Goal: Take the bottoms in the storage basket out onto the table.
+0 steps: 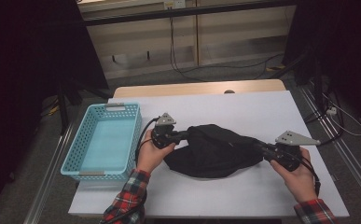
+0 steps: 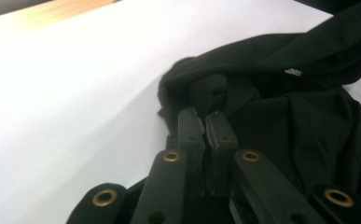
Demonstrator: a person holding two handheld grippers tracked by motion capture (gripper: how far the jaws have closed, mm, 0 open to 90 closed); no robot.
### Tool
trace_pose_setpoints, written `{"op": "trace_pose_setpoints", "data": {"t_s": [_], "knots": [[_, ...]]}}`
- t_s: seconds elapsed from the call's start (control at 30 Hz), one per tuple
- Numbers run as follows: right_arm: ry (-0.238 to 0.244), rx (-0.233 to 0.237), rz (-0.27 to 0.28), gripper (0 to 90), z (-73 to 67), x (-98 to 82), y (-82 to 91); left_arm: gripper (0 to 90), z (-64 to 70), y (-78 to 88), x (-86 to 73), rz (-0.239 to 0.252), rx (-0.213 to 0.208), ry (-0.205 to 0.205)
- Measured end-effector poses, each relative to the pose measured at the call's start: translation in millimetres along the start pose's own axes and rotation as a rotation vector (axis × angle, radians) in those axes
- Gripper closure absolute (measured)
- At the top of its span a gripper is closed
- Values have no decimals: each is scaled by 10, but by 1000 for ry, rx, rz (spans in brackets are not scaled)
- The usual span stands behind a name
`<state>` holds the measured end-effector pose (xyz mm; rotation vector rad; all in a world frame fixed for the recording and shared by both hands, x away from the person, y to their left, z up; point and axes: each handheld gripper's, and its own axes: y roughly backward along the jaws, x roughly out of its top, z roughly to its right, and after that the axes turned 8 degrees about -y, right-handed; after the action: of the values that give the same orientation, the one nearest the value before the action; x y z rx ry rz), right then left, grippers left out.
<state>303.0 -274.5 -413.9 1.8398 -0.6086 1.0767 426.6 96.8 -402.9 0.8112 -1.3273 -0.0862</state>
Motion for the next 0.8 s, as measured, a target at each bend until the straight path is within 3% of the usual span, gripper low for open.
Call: {"op": "trace_pose_setpoints", "data": {"t_s": [0.17, 0.3, 0.4, 0.6, 0.8], "knots": [[3, 38, -14, 859, -70, 12, -45, 872, -70, 141, 6, 3, 32, -3], [2, 44, -9, 859, -104, 26, -60, 881, -118, 214, -21, 7, 53, 17], [-36, 47, 10, 856, -66, 33, -46, 882, -133, 212, -47, 1, 53, 24], [-93, -1, 15, 856, 73, 2, -67, 883, -80, 107, -46, -29, 39, 8], [-131, -41, -7, 847, 174, -35, -137, 884, -107, 87, -82, -34, 47, 33]]}}
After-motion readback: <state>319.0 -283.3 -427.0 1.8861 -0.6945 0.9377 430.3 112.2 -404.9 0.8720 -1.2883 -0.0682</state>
